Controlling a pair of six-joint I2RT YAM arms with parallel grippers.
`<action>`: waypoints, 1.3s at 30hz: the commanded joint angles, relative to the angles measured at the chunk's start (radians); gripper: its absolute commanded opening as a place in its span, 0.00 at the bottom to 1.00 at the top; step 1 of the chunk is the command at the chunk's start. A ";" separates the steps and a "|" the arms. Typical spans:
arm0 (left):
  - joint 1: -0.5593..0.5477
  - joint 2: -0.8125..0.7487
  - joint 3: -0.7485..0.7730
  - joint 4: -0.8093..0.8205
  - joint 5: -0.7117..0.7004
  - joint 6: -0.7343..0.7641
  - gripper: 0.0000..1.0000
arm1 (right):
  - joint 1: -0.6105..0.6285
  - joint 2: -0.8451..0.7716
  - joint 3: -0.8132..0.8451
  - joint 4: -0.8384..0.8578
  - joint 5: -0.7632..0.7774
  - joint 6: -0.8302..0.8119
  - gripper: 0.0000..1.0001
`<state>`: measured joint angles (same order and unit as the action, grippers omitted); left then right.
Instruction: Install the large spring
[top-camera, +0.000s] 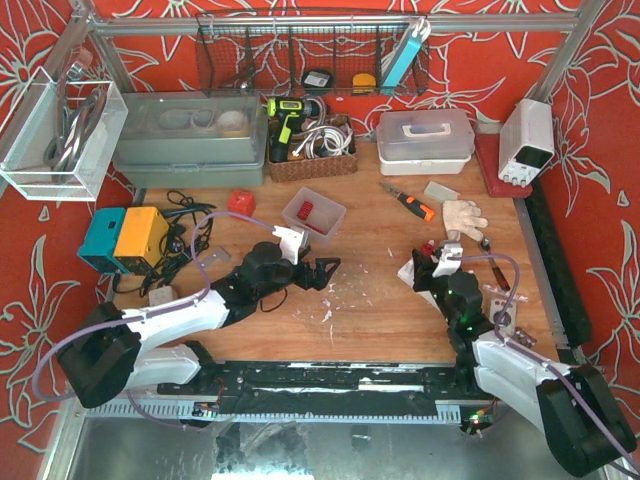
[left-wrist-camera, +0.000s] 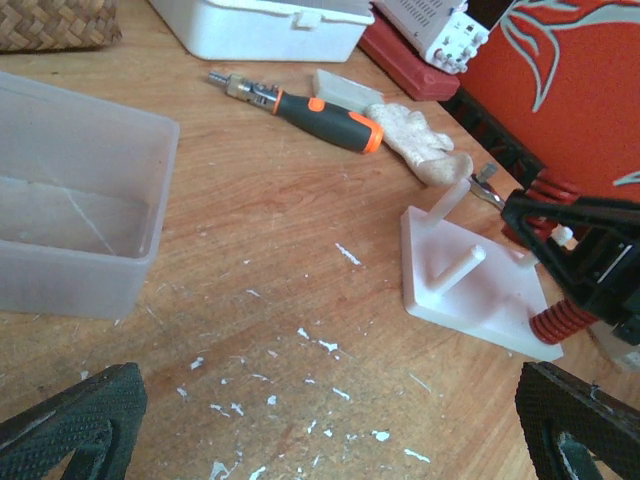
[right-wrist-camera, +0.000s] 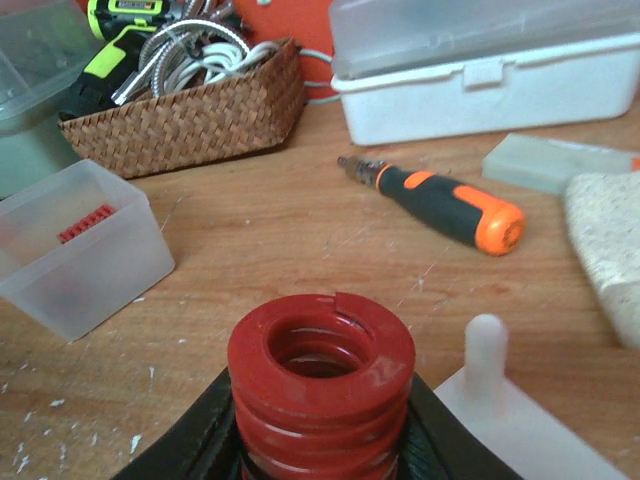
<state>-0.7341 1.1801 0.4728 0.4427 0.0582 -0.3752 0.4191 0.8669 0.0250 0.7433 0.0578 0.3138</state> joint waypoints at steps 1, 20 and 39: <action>-0.006 -0.039 -0.004 0.020 -0.008 0.006 1.00 | -0.006 0.040 0.012 0.069 -0.057 0.085 0.00; -0.013 -0.045 -0.003 0.018 -0.006 0.004 1.00 | -0.003 0.010 0.015 0.022 -0.067 0.010 0.00; -0.014 -0.048 -0.003 0.017 -0.001 0.003 1.00 | 0.095 0.156 0.039 0.108 0.054 -0.053 0.00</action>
<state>-0.7406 1.1542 0.4728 0.4431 0.0582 -0.3752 0.4980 0.9974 0.0380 0.7933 0.0677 0.2817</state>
